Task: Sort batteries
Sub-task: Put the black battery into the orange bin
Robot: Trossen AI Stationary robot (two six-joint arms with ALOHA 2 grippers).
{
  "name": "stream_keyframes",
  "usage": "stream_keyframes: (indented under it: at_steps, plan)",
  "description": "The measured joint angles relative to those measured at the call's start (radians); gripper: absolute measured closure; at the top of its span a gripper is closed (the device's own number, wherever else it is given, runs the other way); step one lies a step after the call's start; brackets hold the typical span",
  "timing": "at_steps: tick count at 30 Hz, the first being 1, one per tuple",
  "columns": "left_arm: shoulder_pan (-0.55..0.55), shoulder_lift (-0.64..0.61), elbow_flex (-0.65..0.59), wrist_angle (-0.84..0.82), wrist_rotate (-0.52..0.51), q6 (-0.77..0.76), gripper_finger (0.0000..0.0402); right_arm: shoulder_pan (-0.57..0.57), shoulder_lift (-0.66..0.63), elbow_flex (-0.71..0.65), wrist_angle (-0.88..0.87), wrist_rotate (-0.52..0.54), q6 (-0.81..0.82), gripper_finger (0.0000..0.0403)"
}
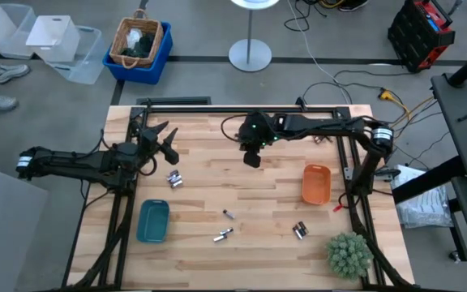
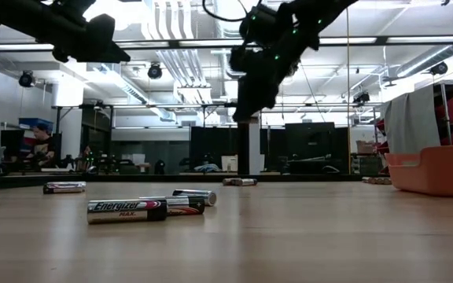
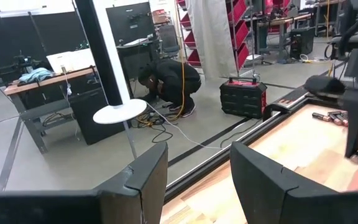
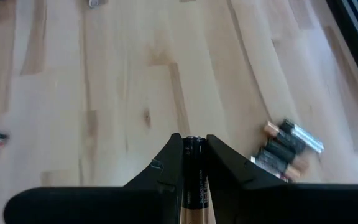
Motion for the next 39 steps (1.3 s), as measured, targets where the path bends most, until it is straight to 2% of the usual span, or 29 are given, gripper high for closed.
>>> stream_keyframes:
  at_steps: [10, 16, 31, 39]
  plan:
    - [0.0, 0.004, 0.0, 0.008, 0.001, 0.0, 0.0247, 0.0, -0.133, -0.01, -0.219, 0.008, 0.155, 0.0362]
    - [0.0, 0.005, 0.0, 0.016, 0.001, 0.002, 0.0247, 0.0, -0.224, -0.061, -0.315, 0.011, 0.248, 0.0361]
    - [0.0, 0.005, 0.0, 0.092, 0.001, 0.063, 0.0247, 0.013, -0.577, -0.369, -0.324, 0.211, 0.615, 0.0361]
    - [0.0, 0.005, 0.0, 0.162, 0.001, 0.122, 0.0247, 0.057, -0.757, -0.51, -0.323, 0.225, 0.758, 0.0362]
